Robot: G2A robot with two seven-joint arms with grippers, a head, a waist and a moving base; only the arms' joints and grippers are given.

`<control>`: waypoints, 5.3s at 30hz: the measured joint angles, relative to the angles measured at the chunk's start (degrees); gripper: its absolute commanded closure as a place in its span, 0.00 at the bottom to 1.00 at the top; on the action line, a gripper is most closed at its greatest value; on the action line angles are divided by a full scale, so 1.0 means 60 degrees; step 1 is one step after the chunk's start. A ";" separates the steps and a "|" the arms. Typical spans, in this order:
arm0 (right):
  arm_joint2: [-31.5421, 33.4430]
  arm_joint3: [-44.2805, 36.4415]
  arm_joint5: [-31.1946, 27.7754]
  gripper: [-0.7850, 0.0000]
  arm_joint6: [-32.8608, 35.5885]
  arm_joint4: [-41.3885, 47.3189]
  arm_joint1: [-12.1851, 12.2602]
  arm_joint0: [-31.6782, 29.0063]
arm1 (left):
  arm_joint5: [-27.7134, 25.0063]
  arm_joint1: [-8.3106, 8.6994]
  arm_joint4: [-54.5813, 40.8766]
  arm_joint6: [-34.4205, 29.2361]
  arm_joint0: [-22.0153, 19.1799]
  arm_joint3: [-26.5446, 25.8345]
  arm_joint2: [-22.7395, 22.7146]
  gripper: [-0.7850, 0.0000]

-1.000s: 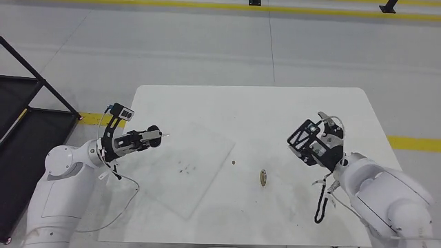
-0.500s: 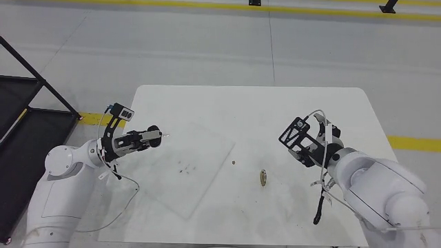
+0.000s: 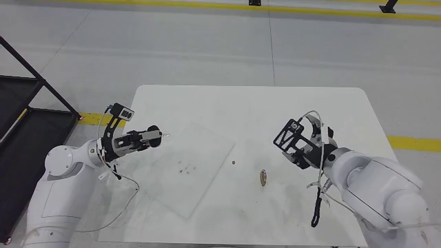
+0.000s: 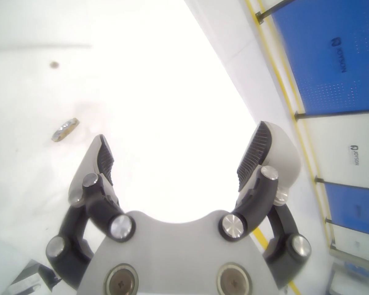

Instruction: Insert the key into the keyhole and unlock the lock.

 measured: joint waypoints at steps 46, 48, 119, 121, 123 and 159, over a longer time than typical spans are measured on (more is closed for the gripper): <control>-0.4185 0.2921 0.7641 0.00 0.1204 0.4754 0.1458 0.3679 | 0.0000 0.0000 0.0000 0.0000 0.0000 0.0000 0.0000 1.00; -0.4241 0.2936 0.7646 0.00 0.1199 0.4814 0.1460 0.3678 | 0.0000 0.0000 0.0000 0.0000 0.0000 0.0000 0.0000 1.00; -0.7238 0.4807 0.9799 1.00 -0.0963 1.1794 0.2040 0.7201 | 0.0000 0.0000 0.0000 0.0000 0.0000 0.0000 0.0000 1.00; -0.6373 0.4835 0.9594 1.00 -0.1176 1.3331 0.2205 0.6841 | 0.0000 0.0000 0.0000 0.0000 0.0000 0.0000 0.0000 1.00; -0.5589 0.4999 0.8905 1.00 -0.1587 1.4703 0.2346 0.6259 | 0.0000 0.0000 0.0000 0.0000 0.0000 0.0000 0.0000 1.00; -0.4026 0.5209 0.4794 1.00 -0.5532 1.8266 0.2375 0.2562 | -0.0435 -0.0203 0.1201 0.1848 0.0452 -0.1436 0.1478 1.00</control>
